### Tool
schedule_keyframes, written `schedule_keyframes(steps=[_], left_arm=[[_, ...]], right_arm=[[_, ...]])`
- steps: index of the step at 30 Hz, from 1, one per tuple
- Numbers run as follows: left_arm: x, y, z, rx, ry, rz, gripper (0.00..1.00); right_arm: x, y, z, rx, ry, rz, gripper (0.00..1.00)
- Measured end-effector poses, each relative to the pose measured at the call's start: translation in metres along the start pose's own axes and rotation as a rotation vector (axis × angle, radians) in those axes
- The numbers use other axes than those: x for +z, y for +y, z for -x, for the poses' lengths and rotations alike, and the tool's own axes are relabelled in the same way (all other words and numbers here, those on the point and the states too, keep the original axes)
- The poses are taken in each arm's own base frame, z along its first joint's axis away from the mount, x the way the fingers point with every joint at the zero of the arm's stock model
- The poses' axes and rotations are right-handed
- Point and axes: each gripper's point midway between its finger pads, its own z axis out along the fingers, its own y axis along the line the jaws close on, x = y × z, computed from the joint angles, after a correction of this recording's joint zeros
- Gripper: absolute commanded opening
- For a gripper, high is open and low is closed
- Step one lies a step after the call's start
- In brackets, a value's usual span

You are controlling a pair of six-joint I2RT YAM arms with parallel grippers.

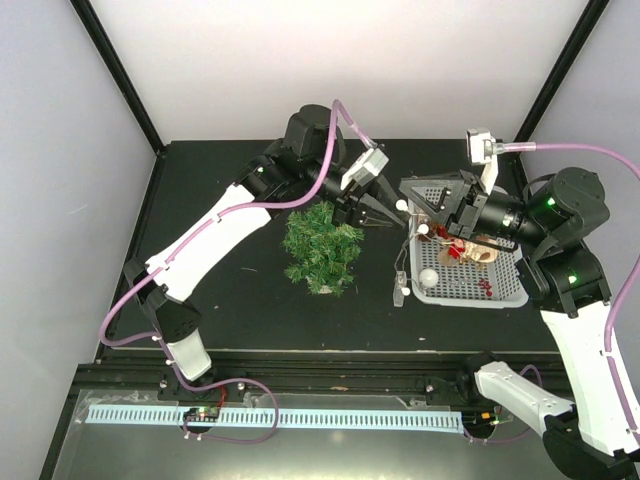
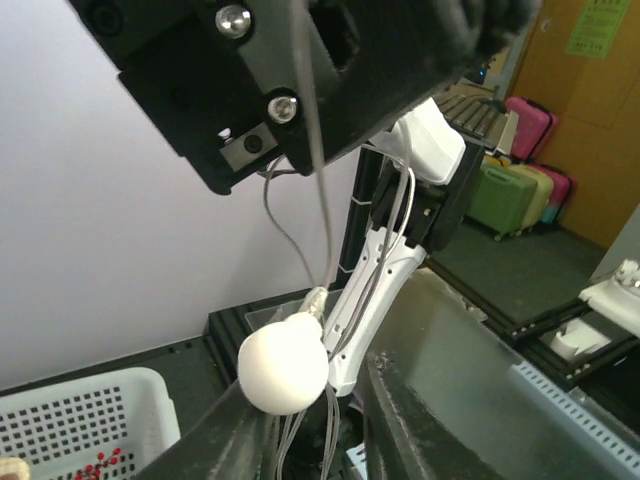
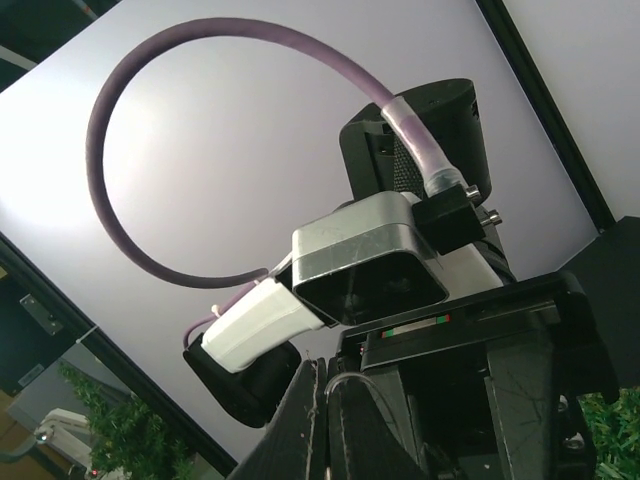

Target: Decorate the small christmas tree

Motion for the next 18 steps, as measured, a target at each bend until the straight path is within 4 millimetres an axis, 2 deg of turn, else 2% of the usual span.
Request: schedule_keyframes(steps=[1,3,5,10,12,18], left_arm=[[0.001,-0.001,0.0,0.001,0.0,-0.003,0.34],[0.002,-0.002,-0.001,0.003,0.002,-0.008,0.49],[0.004,-0.003,-0.002,0.005,0.006,-0.01,0.58],[0.009,0.001,-0.009,0.0,0.029,0.023,0.6],[0.009,0.006,-0.014,-0.004,0.041,0.041,0.53],[0.01,0.014,-0.023,-0.023,0.058,0.062,0.06]], right_arm=[[0.0,0.0,-0.001,0.001,0.001,0.0,0.01],[0.0,-0.001,-0.002,0.004,0.003,0.001,0.01],[0.001,-0.002,-0.003,0.008,0.004,0.0,0.01],[0.001,-0.003,-0.003,0.013,0.004,-0.001,0.01],[0.001,-0.003,-0.003,0.015,0.003,0.001,0.01],[-0.001,0.0,-0.004,0.013,-0.002,0.011,0.01]])
